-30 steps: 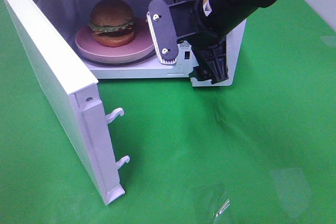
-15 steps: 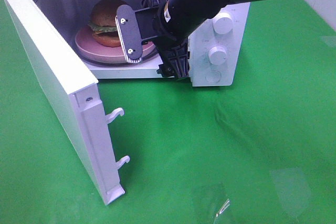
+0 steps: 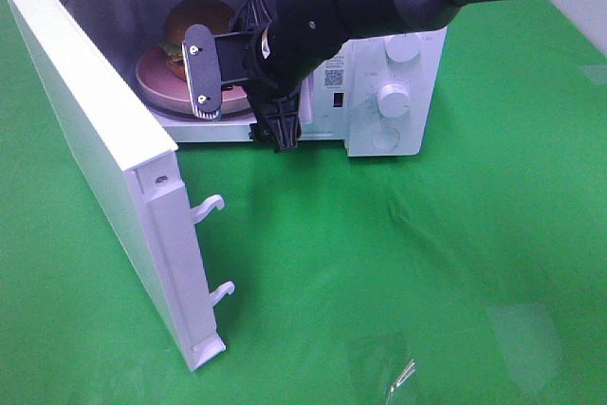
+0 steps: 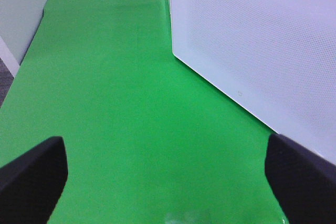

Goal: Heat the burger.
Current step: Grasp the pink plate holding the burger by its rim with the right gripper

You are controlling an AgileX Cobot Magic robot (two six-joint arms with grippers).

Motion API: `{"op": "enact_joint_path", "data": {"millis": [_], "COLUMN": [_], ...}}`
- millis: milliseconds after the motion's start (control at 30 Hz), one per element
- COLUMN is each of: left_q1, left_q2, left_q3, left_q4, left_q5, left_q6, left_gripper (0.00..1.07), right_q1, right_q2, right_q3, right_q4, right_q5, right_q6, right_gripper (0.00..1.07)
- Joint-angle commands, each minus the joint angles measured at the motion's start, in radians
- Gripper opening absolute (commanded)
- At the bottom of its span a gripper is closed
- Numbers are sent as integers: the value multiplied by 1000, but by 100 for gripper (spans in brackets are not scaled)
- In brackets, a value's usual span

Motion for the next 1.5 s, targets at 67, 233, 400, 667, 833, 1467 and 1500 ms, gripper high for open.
{"op": "enact_joint_path", "data": {"millis": [67,233,400,667,833,1467,1500], "left_q1": [3,3,3,3,3,3,3], "left_q2": [-17,-17,-17,-17,-17,-17,-17], "left_q3": [-3,-3,-3,-3,-3,-3,-3], "left_q4": [-2,-2,-2,-2,-2,-2,-2], "left_q5": [-5,-5,-5,-5,-5,-5,-5], "left_q6": [1,1,1,1,1,1,1], "left_gripper": [94,94,94,94,94,94,94], "right_q1": [3,0,0,-12,-23,-24,-24], "right_q2": [40,94,128,183,208,245,245], "right_q3": [-41,-95,-141,-229,-233,-279,-279], "right_q4": [21,38,39,59,80,141,143], "right_q5": [-30,-29,-20,3,-26,-30,-25], "right_q6": [-1,-1,-1,-1,-3,-24,-24], "right_gripper": [92,91,90,90,89,60,50]}}
